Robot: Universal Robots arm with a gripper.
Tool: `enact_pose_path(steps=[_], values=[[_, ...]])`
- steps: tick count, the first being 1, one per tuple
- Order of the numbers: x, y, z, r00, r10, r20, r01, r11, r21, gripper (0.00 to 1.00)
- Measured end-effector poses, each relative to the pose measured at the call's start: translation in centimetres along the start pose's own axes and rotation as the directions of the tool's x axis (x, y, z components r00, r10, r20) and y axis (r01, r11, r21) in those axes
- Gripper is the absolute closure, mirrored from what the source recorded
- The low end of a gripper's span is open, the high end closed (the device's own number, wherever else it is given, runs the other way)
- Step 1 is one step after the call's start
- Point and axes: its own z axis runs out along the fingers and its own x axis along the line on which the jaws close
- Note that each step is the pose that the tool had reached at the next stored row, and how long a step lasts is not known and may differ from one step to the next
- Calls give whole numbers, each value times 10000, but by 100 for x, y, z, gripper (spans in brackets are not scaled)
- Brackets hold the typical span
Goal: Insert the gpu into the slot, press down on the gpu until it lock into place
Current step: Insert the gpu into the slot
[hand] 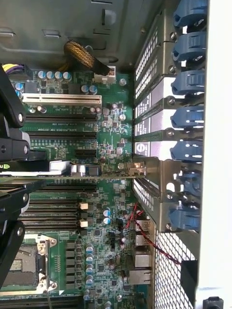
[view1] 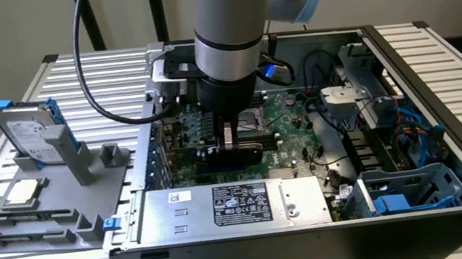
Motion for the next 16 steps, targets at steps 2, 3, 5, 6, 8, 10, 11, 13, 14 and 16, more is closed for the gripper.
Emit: enact_pose_path(steps=[2,3,5,6,8,10,11,13,14,16], values=[[1,2,-4,10000,1,-6,-1,10000,-4,74],[1,3,-4,10000,2,-6,-2,10000,-4,74],[1,4,-4,10000,1,-7,-1,10000,-4,74],[1,4,-4,10000,1,-7,-1,10000,-5,74],[1,5,0,10000,-3,-8,3,10000,-5,74],[2,5,8,10000,-9,-7,9,10000,-5,74],[2,4,11,10000,-14,-8,14,10000,-6,74],[2,4,18,10000,-22,-9,22,10000,-6,74],[2,4,21,10000,-27,-10,27,10000,-7,74],[3,3,25,10000,-38,-10,38,10000,-7,74]])
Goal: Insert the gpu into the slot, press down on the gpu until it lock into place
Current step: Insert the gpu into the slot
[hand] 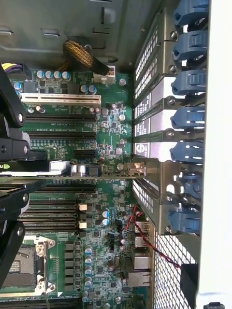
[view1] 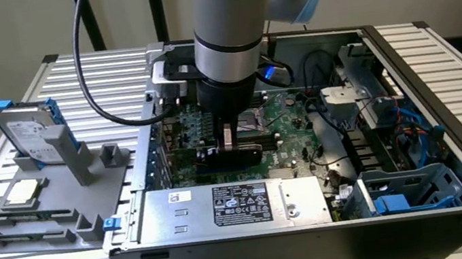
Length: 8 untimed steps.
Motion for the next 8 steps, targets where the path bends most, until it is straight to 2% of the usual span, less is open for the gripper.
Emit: enact_pose_path(steps=[8], values=[[1,-1,16,10000,-45,-3,45,10000,-3,74]])
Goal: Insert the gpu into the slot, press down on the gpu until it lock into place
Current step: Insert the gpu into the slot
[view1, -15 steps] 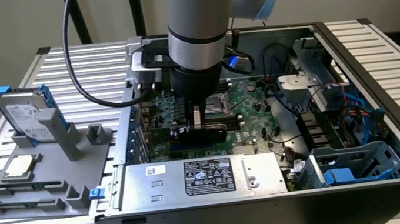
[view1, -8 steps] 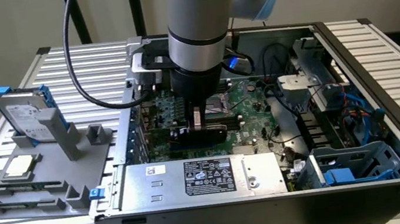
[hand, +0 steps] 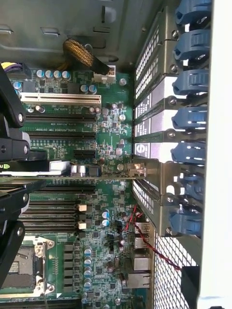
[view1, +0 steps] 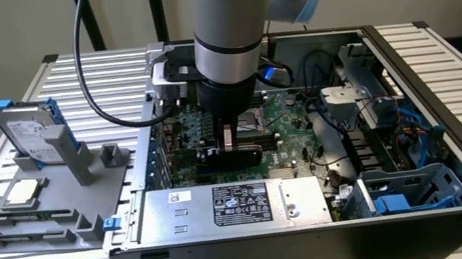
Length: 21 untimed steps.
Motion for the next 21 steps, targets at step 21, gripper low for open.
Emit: enact_pose_path(steps=[21], values=[[-28,57,-445,10000,-12,4,12,10000,0,87]])
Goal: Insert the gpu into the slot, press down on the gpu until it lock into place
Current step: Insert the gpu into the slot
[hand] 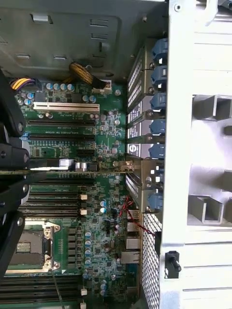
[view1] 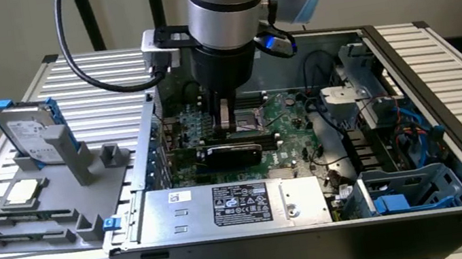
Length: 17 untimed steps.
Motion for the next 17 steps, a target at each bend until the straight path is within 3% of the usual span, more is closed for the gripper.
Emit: enact_pose_path(steps=[17], values=[[-3,0,0,10000,0,-3,0,10000,-2,89]])
